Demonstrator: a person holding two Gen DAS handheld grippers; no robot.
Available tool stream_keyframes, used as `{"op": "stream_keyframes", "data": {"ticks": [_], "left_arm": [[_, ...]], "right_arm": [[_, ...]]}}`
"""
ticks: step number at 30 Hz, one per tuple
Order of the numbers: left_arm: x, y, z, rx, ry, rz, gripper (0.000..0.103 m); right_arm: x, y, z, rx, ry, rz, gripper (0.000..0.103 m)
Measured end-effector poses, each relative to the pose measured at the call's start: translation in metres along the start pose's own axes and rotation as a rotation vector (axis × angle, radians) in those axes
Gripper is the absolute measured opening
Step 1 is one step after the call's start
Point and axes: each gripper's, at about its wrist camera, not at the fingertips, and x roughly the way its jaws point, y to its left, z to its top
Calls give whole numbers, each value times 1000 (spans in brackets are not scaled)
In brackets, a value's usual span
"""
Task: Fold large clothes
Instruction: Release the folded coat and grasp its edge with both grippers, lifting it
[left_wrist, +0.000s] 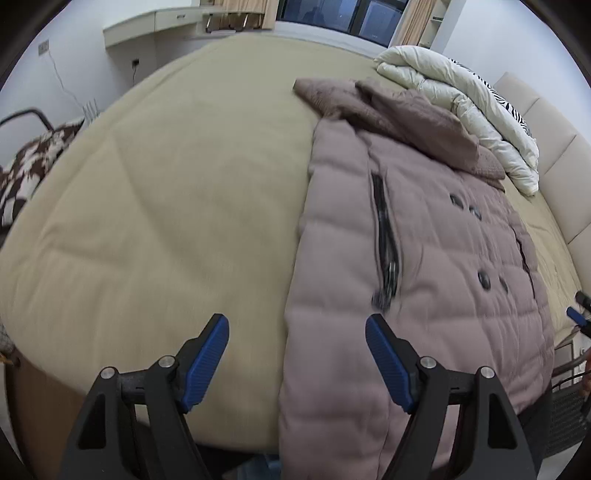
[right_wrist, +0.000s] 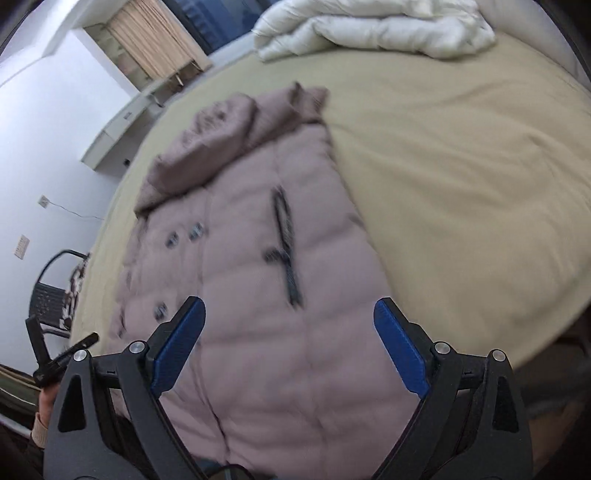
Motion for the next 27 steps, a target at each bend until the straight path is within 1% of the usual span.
{"op": "stream_keyframes", "data": {"ticks": [3,4,7,8,10,11,12,13,15,18,19,20,22,24,25,26,27], "left_arm": [[-3,0,-14,9,17,-15,79],[-4,0,-16,9,17,-26,79],[-5,0,-22,20,23,-29,79],[-5,-1,-24,25,24,-29,79],[-2,1,-29,20,50,-39,79],[0,3,-31,15,62,-46,79],[1,5,-34,7,74,-55,79],[1,7,-37,4,82,-57,79],[1,11,-43,5,96,-51,79],[2,16,-53,-3,112,-54,79],[2,17,-56,-3,119,-59,79],[3,17,-58,0,125,-66,79],[6,19,-62,-2,141,-79,79],[12,22,-65,-23,167,-115,79],[16,24,-66,-38,176,-136,79],[18,25,-67,-49,184,-154,79],[21,26,-67,-59,195,-166,79]], "right_arm": [[8,-27,-23,13,55,-68,94],[19,-34,-27,22,67,-84,94],[30,-59,-42,78,144,-117,94],[33,-66,-45,93,160,-116,94],[43,-78,-52,118,194,-104,94],[46,-83,-56,136,212,-89,94],[48,-87,-59,146,223,-45,93],[48,-87,-59,147,225,-1,91],[48,-87,-65,126,233,74,88],[54,-89,-76,111,266,154,77],[55,-90,-79,112,280,169,72],[56,-91,-82,108,283,178,71],[53,-92,-85,89,277,186,69],[49,-95,-87,98,277,202,67],[49,-96,-85,101,279,211,63],[47,-96,-84,101,281,215,58],[48,-96,-81,101,284,220,55]]}}
